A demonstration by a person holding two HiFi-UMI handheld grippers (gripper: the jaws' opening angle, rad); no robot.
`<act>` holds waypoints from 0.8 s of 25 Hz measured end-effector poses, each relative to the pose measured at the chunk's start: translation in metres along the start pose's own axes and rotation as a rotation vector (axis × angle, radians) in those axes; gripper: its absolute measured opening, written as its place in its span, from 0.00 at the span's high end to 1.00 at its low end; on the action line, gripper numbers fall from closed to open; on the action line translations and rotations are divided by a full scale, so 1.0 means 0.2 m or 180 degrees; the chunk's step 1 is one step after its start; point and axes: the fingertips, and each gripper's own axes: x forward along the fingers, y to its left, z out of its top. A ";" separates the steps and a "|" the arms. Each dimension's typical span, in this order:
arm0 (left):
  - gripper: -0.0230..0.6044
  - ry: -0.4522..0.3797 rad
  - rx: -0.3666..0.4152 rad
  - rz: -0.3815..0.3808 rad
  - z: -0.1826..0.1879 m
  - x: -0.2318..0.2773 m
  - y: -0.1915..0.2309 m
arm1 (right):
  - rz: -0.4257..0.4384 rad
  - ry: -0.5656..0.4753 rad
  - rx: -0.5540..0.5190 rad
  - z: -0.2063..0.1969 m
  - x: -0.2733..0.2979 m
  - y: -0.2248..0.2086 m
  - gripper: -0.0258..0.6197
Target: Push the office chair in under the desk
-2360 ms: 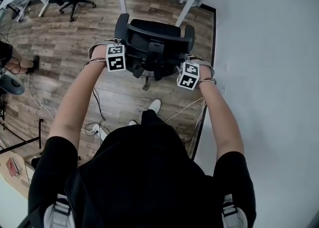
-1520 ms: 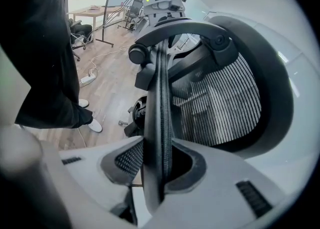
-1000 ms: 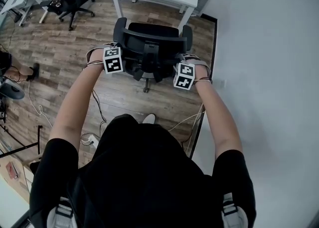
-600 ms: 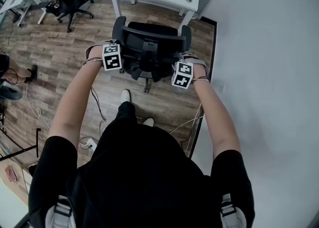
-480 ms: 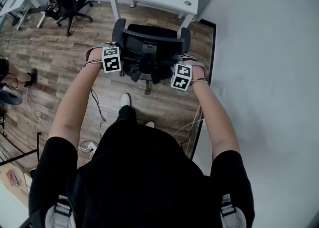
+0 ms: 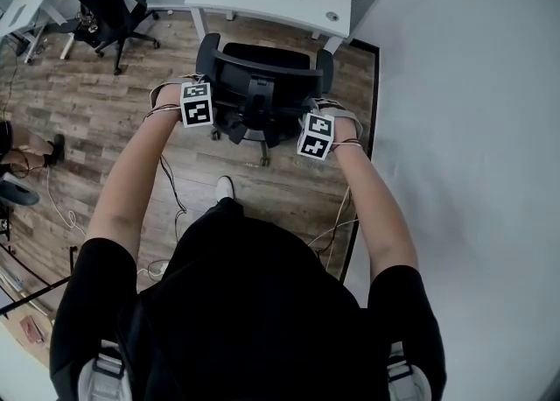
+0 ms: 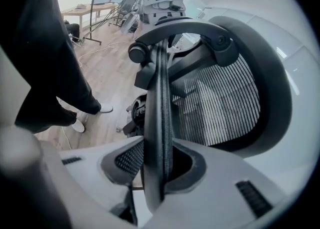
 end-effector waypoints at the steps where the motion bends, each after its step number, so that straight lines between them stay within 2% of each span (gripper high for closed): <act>1: 0.73 -0.0013 -0.0002 -0.0018 -0.05 0.00 0.11 | 0.0024 0.0015 0.0004 0.05 0.03 -0.10 0.79; 3: 0.73 -0.0031 0.0010 -0.0034 -0.14 0.00 0.28 | 0.0064 0.0041 0.0023 0.13 0.07 -0.27 0.79; 4: 0.73 -0.0028 0.0025 -0.0031 -0.16 0.00 0.30 | 0.0066 0.0047 0.0037 0.15 0.07 -0.28 0.79; 9: 0.72 0.0009 0.0110 -0.0008 -0.15 0.05 0.28 | 0.0017 0.0037 0.0094 0.13 0.10 -0.21 0.79; 15: 0.72 -0.0004 0.0201 0.0024 -0.21 0.10 0.40 | 0.0026 0.0082 0.0175 0.18 0.18 -0.31 0.79; 20: 0.72 -0.0030 0.0271 0.0021 -0.22 0.13 0.43 | 0.0008 0.0124 0.0250 0.18 0.21 -0.31 0.79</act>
